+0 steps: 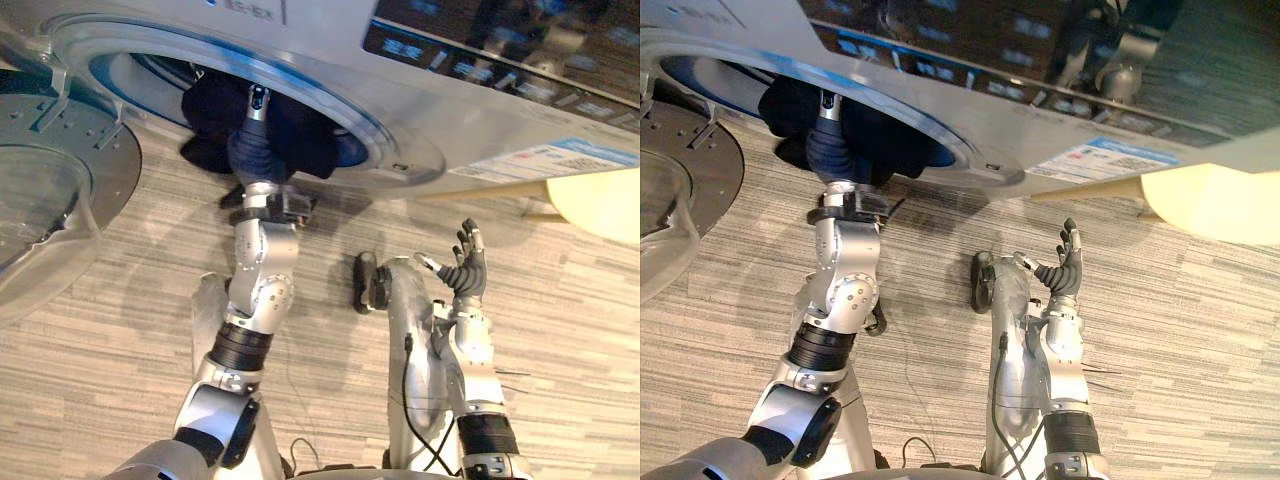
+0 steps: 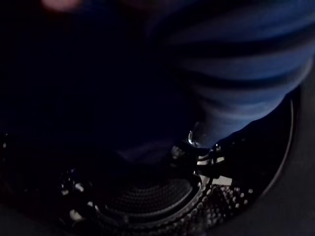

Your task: Pick up the laundry basket with both hands and put the clothes into the washing machine.

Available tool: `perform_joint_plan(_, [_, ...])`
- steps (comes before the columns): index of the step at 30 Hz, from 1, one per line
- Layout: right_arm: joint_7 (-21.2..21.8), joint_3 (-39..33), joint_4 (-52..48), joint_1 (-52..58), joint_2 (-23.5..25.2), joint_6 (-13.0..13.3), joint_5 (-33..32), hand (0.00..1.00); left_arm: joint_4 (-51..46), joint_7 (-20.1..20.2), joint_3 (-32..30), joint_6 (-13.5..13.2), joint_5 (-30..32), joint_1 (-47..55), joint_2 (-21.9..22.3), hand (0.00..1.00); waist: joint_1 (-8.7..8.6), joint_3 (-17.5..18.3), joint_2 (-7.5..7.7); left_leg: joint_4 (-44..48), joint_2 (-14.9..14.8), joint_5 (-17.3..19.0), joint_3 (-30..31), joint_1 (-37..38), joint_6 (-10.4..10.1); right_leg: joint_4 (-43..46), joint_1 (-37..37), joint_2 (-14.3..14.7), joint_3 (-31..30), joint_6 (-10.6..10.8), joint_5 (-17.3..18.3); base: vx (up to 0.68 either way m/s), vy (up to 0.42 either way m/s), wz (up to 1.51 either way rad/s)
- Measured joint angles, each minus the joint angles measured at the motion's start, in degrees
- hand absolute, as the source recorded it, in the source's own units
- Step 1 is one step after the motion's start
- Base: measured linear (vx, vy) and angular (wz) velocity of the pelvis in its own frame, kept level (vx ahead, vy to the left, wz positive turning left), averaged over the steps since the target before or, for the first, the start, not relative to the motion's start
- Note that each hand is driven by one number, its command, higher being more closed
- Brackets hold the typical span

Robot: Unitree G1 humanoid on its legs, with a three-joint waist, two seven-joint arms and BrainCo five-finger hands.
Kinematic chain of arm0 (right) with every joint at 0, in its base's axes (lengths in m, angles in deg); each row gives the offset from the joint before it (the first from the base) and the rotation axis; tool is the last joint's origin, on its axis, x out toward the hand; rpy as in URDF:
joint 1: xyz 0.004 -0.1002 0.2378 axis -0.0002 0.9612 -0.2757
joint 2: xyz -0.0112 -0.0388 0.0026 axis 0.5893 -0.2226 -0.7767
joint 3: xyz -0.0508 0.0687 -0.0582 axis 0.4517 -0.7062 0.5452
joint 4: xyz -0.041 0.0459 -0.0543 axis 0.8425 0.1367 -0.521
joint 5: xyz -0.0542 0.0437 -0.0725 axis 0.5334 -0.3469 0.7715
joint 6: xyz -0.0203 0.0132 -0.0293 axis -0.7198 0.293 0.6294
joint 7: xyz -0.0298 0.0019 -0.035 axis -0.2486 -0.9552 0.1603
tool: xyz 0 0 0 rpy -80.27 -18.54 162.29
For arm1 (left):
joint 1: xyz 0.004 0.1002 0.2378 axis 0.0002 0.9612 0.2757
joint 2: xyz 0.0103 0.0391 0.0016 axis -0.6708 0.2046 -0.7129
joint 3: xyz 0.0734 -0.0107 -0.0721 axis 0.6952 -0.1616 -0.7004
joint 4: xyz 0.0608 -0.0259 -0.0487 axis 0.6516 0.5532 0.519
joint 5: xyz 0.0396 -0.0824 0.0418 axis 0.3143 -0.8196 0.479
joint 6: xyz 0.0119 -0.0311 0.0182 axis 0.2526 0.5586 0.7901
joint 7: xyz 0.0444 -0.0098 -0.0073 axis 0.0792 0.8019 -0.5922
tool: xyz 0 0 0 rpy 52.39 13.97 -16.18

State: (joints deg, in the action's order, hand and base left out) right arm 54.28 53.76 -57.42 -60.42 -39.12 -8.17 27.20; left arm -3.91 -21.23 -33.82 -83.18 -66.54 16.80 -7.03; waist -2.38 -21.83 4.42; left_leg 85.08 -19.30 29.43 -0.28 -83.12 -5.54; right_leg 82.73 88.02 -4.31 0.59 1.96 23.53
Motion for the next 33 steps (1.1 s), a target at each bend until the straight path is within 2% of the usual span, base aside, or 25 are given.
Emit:
perform_joint_plan(5, [0.04, 0.11, -0.02, -0.01, -0.16, 0.01, 0.08, 0.00, -2.02, -1.56, -1.52, -0.02, 1.73, 0.20, -1.52, 1.00, 0.22, 0.01, -0.02, 1.11, -0.52, -0.06, 0.20, -0.11, -0.19, 1.02, 0.28, 0.13, 0.18, -0.80, -0.22, 0.04, -0.030, -0.03])
perform_joint_plan(8, [0.08, 0.48, -0.02, 0.10, -0.14, 0.02, 0.08, 0.00, -1.86, -3.79, -3.01, 0.04, 5.42, -2.75, -3.70, 1.00, 0.18, 0.01, -0.02, 1.26, -0.54, -0.02, 0.26, -0.38, -0.13, 1.02, 0.44, 0.12, 0.21, -0.84, -0.25, 0.00, 0.000, 0.00])
perform_joint_plan(11, [0.16, 0.98, -0.18, 0.21, -0.28, 0.31, 0.09, 0.00, 2.54, -7.75, -5.18, 0.15, 12.51, -12.05, -9.23, 1.00, 0.16, 0.05, -0.06, 1.38, -0.71, 0.13, 0.36, -0.95, 0.18, 0.98, 0.93, 0.14, 0.35, -0.77, -0.31, 0.00, 0.000, 0.00])
perform_joint_plan(13, [0.19, 0.96, -0.75, 0.22, -0.51, 0.53, 0.07, 0.00, 4.98, -8.86, -5.93, 0.17, 14.66, -17.53, -12.20, 1.00, 0.15, 0.13, -0.07, 1.40, -0.78, 0.09, 0.43, -1.97, 0.19, 0.84, 1.87, 0.15, 0.49, -0.94, -0.69, 0.00, -0.008, -0.02])
perform_joint_plan(17, [0.98, 0.97, -1.16, 0.20, -0.76, 1.53, -0.12, 0.00, 12.04, -9.13, -5.94, 0.41, 14.86, -28.00, -16.89, 1.00, -0.10, 0.13, -0.07, 2.17, -1.43, -0.20, 0.87, -3.74, -0.28, 0.82, 3.28, 0.52, 1.08, -1.88, -1.46, 0.04, -0.014, -0.10])
perform_joint_plan(24, [1.75, 1.50, -1.40, 0.21, -0.67, 2.92, -0.92, 0.00, 23.43, -12.03, -5.99, 2.78, 18.67, -40.66, -20.03, 1.00, -0.70, 0.14, -0.06, 2.72, -2.73, 0.10, 0.07, -4.55, 0.10, 0.29, 4.28, 1.52, 0.97, -1.62, -1.95, 0.04, -0.006, -0.11])
perform_joint_plan(27, [1.95, 2.65, -1.95, 0.24, -0.59, 3.40, -2.45, 0.00, 26.48, -14.44, -5.45, 3.68, 19.22, -46.59, -21.31, 1.00, -1.41, 0.16, -0.02, 2.45, -3.73, 0.27, -0.35, -4.99, 0.42, -1.14, 4.94, 2.49, 0.55, -0.63, -2.82, 0.01, 0.003, -0.24])
perform_joint_plan(29, [2.40, 2.68, -2.37, 0.34, -0.61, 4.14, -3.06, 0.00, 28.33, -16.20, -2.80, 4.14, 21.54, -51.46, -22.83, 1.00, -1.82, 0.16, -0.01, 2.44, -4.77, 0.63, -1.52, -5.19, 1.10, -2.43, 5.65, 3.52, -0.02, -0.34, -4.20, 0.02, 0.019, -0.34])
perform_joint_plan(33, [2.59, 2.63, -2.27, 1.75, -0.68, 4.45, -3.76, 0.00, 31.13, -16.50, 1.50, 4.62, 25.83, -56.99, -24.81, 1.00, -3.25, 0.15, -0.01, 2.31, -5.60, 1.22, -3.29, -5.25, 2.23, -4.60, 6.14, 4.59, -1.27, 0.67, -6.13, 0.03, 0.032, -0.26])
